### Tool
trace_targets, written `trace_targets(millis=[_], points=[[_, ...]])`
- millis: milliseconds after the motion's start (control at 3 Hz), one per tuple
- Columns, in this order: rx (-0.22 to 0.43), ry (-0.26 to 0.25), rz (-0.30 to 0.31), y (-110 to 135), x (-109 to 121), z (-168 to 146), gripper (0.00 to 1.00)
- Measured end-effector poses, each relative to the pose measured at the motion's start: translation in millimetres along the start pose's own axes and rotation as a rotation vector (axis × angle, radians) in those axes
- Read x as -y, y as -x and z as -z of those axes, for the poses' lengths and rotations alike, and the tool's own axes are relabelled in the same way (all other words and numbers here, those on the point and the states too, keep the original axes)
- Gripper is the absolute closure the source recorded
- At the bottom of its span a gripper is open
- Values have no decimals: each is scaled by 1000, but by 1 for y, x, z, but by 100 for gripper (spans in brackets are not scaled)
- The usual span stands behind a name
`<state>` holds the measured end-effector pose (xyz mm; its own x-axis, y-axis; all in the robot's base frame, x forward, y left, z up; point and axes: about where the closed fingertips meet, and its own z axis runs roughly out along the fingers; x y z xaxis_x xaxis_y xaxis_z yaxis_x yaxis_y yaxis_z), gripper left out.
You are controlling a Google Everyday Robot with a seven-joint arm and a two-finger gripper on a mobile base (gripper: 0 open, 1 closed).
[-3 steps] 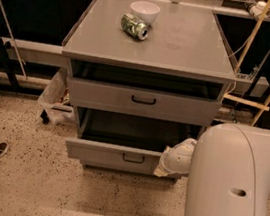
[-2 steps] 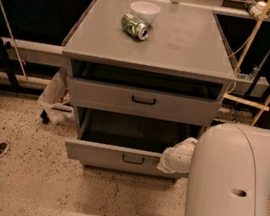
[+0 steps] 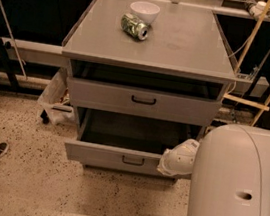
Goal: Open middle drawer
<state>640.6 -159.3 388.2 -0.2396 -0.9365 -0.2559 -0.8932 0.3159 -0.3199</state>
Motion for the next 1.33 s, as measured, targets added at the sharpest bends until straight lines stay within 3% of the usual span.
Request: trace_targets(millis=[1333], points=[[8, -1, -2, -8, -7, 8, 100]])
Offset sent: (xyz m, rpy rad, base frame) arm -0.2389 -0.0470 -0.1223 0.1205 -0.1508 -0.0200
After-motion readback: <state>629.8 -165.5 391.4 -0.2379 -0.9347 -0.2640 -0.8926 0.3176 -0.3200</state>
